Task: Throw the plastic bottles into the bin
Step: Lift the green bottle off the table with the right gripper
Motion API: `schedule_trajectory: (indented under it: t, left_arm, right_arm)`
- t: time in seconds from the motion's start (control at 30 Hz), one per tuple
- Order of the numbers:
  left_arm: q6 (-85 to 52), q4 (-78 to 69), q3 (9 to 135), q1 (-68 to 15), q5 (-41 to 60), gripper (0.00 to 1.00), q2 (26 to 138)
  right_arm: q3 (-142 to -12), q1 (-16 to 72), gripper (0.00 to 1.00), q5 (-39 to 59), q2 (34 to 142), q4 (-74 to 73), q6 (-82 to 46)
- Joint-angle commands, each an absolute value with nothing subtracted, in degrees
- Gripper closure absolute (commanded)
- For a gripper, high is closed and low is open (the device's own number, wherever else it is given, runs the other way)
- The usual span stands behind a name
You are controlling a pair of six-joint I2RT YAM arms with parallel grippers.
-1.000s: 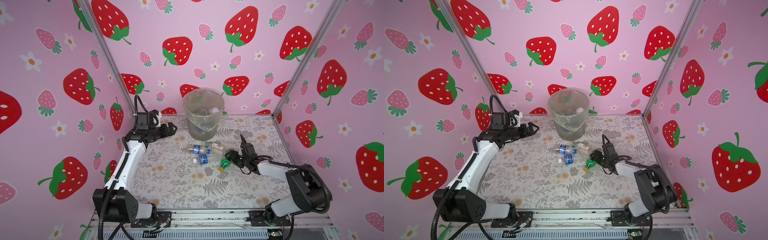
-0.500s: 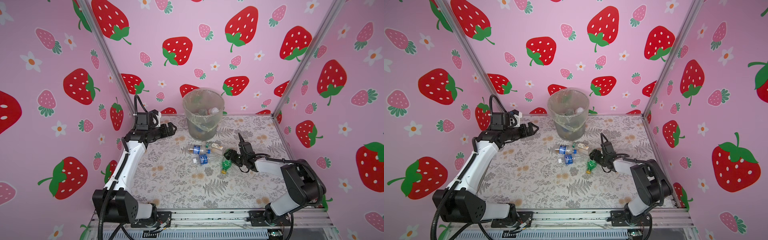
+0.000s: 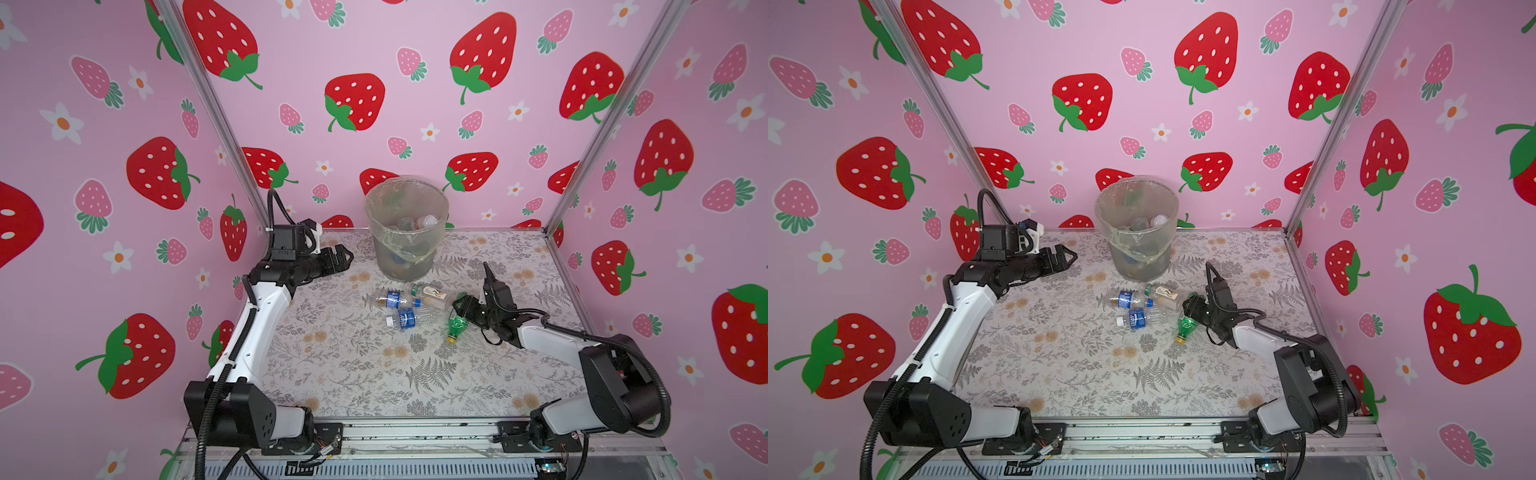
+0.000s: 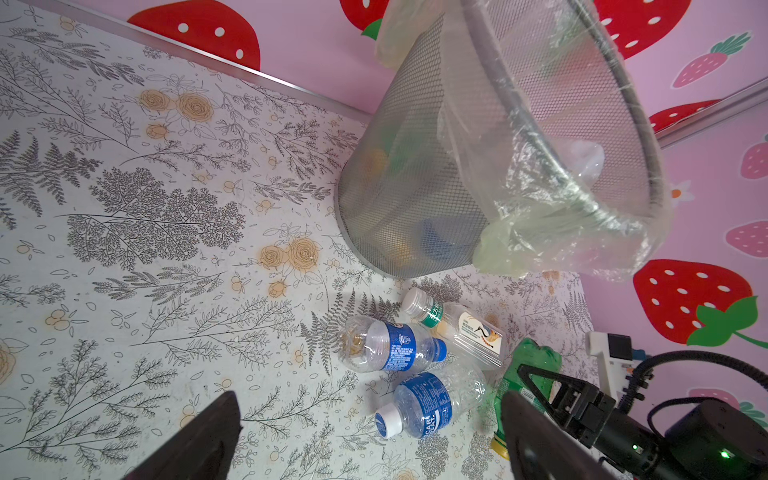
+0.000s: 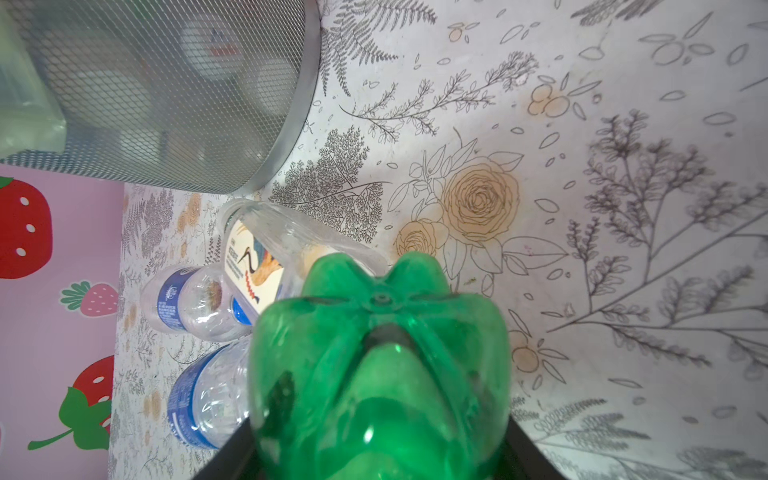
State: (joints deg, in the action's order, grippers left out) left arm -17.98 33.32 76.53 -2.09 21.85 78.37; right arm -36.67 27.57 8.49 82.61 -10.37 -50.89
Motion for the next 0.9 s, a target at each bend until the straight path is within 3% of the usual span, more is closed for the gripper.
schedule_trajectory:
  t: [0.0, 0.87]
  left_arm:
    - [-17.31, 33.77, 77.69, -1.89, 21.62, 0.01, 78.04]
    - [-17.10, 34.89, 78.04, -1.92, 19.59, 0.01, 79.46]
  right_arm:
    - [-35.99, 27.25, 0.39, 5.92, 80.19, -7.84, -48.90]
    - [-44.29, 27.27, 0.38, -5.51, 57.69, 4.73, -31.01]
